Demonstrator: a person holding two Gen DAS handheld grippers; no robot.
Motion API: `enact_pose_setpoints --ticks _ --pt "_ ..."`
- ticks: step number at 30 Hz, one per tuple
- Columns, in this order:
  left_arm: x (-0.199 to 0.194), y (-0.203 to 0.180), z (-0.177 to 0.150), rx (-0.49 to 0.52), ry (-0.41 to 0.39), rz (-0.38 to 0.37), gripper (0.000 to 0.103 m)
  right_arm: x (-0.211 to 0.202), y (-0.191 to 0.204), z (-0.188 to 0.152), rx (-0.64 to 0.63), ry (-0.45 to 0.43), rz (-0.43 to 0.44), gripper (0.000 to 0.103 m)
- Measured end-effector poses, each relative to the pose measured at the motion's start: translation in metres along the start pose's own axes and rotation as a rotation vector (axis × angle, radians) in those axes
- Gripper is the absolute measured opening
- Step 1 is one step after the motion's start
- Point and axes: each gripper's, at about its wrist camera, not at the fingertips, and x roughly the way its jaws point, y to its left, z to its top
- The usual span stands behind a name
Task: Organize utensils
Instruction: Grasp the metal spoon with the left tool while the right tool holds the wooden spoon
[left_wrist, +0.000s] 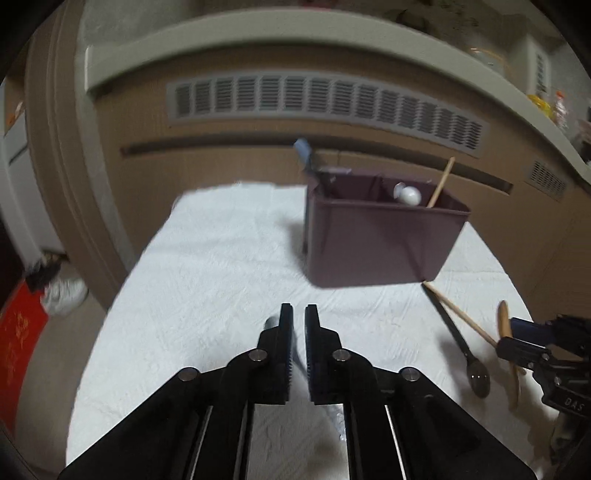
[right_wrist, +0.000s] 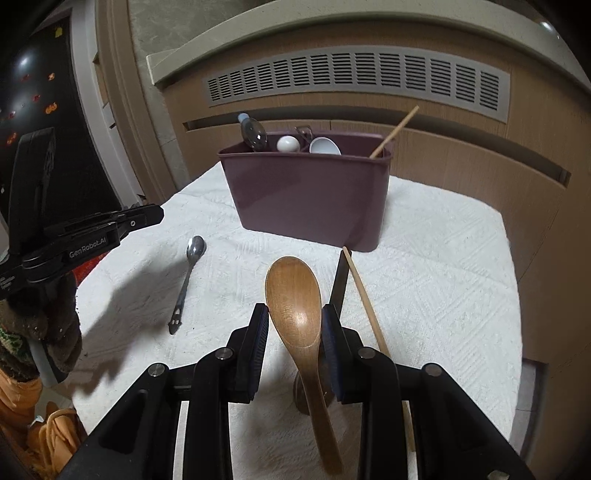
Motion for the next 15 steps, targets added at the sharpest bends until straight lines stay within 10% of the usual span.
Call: enact_pose_setpoints --ticks 3,15 --pt "0.029 0.021 -0.006 -0.16 0.186 -0.054 0.064 0.001 0.003 0.0 -0.003 0.019 -0.039 0.027" --pt "0.094 0.008 0.006 -0.132 0.243 0.093 0.064 0.009 -0.004 -0.019 0.004 0.034 -0.076 0.027"
